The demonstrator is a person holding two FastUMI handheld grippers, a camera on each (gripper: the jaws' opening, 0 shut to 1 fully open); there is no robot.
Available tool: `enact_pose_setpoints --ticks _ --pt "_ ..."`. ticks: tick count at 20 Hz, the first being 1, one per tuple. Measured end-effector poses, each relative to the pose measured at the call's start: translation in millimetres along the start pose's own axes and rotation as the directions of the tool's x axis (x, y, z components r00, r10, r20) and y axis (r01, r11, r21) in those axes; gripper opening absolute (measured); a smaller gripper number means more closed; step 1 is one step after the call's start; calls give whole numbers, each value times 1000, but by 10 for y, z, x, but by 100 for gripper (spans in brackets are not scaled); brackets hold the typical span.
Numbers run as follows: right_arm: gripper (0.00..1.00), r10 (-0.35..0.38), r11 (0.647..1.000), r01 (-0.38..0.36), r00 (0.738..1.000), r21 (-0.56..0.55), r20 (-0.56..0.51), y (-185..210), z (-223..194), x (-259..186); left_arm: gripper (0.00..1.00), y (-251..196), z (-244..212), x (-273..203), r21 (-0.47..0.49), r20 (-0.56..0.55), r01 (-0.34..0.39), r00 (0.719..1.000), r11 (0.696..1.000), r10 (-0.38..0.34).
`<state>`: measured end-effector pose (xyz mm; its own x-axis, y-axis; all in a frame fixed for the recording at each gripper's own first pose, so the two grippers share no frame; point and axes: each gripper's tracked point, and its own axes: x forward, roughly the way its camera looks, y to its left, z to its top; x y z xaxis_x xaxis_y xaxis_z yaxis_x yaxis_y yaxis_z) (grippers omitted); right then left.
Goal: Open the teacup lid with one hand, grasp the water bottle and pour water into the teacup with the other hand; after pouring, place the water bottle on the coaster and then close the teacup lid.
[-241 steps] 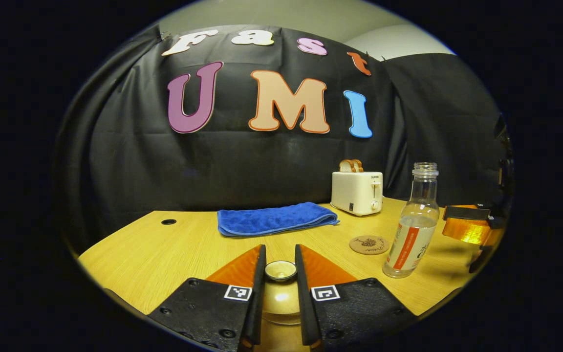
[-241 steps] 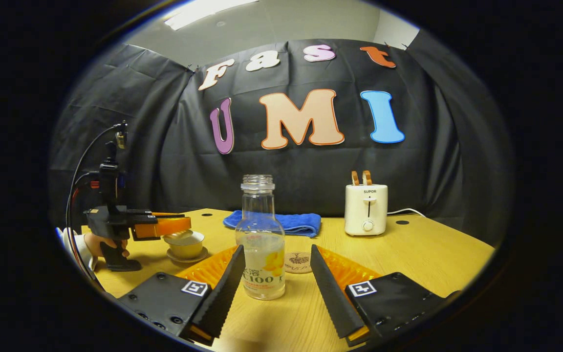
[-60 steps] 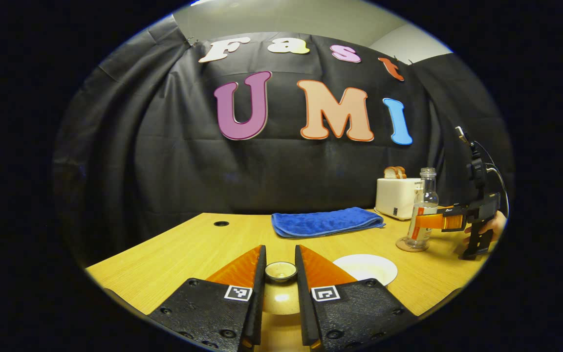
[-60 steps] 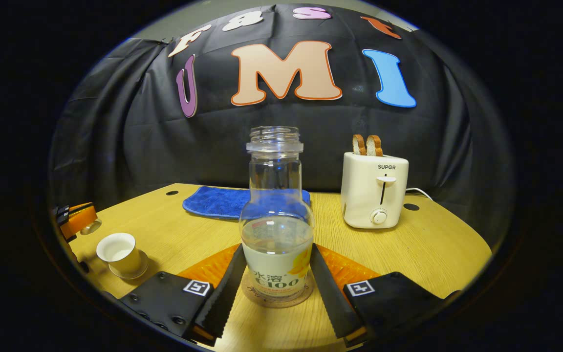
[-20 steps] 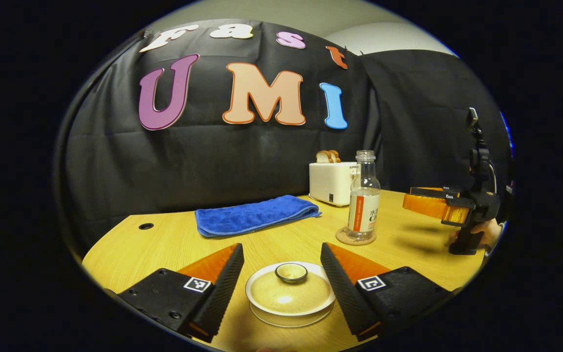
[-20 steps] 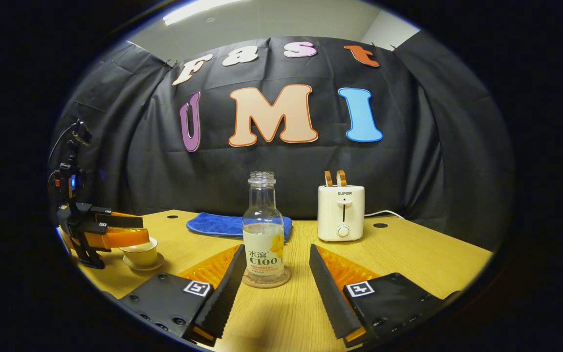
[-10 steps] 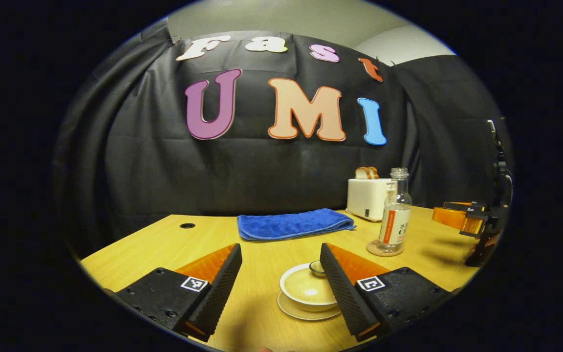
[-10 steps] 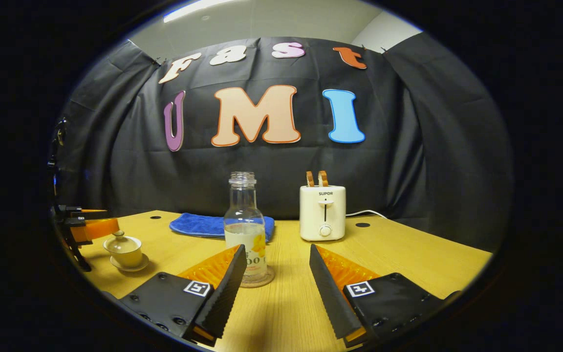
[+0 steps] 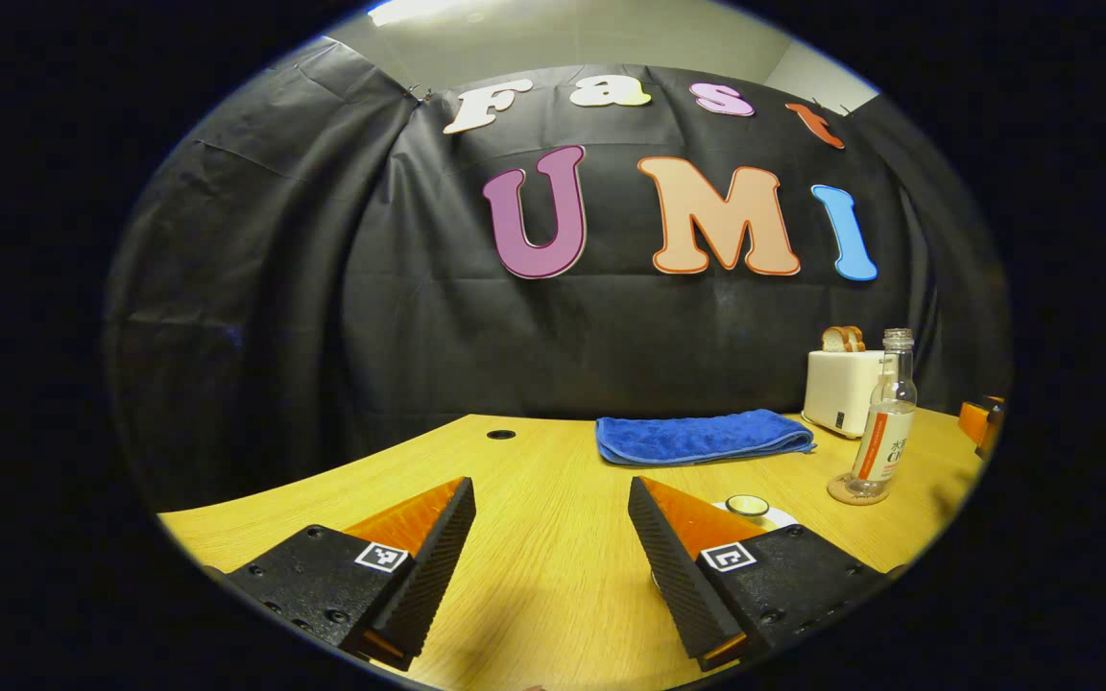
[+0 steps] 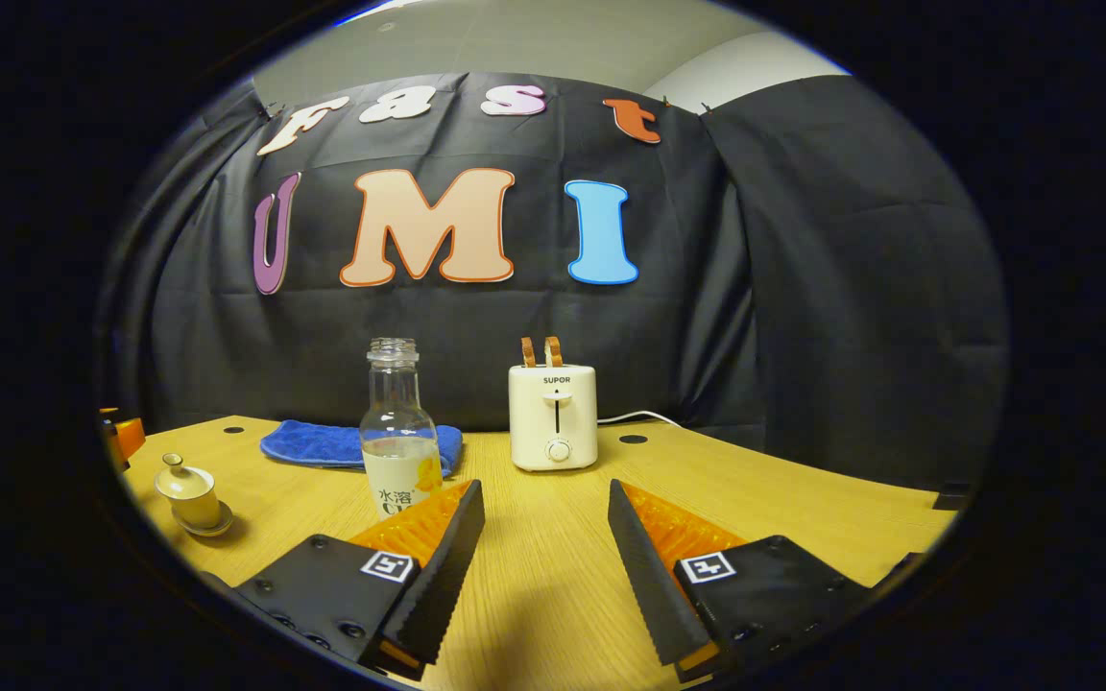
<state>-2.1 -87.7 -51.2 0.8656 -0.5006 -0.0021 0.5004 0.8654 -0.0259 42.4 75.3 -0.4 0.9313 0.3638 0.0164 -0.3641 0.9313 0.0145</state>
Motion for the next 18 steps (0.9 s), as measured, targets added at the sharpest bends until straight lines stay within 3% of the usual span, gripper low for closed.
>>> enact_pose_setpoints --ticks 18 --pt "84 25 1000 -25 1000 2 0 28 -7 -28 94 -10 -17 -31 -1 4 -11 1000 1000 11"
